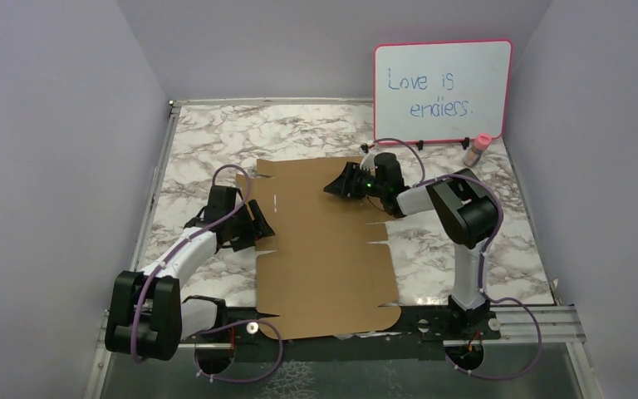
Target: Fold the paper box
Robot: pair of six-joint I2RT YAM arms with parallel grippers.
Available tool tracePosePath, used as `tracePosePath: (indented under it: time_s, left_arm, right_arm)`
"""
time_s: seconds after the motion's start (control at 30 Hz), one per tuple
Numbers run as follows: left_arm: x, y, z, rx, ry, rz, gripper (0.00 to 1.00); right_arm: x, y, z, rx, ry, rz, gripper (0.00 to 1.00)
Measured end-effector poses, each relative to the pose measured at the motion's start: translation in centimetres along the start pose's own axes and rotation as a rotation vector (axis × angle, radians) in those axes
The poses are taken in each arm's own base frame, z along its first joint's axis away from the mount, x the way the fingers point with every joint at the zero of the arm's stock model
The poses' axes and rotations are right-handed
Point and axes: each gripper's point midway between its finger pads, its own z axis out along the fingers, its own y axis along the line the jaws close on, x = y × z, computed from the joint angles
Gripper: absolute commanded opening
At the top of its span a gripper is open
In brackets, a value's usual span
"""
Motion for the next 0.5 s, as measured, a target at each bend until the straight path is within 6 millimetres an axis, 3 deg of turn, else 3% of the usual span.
tracePosePath:
  time_s: [0.23, 0.5]
  left_arm:
    - [0.6, -0.6, -0.1, 0.008, 0.017, 0.024, 0.53]
    - [0.2, -3.1, -1.1, 0.017, -0.002, 0.1, 0.43]
  right_arm:
    - [-0.1, 0.0, 0.0, 0.0, -0.006, -0.002, 0.6]
    - [-0.5, -0.2, 0.1, 0.009, -0.022, -0.006, 0.6]
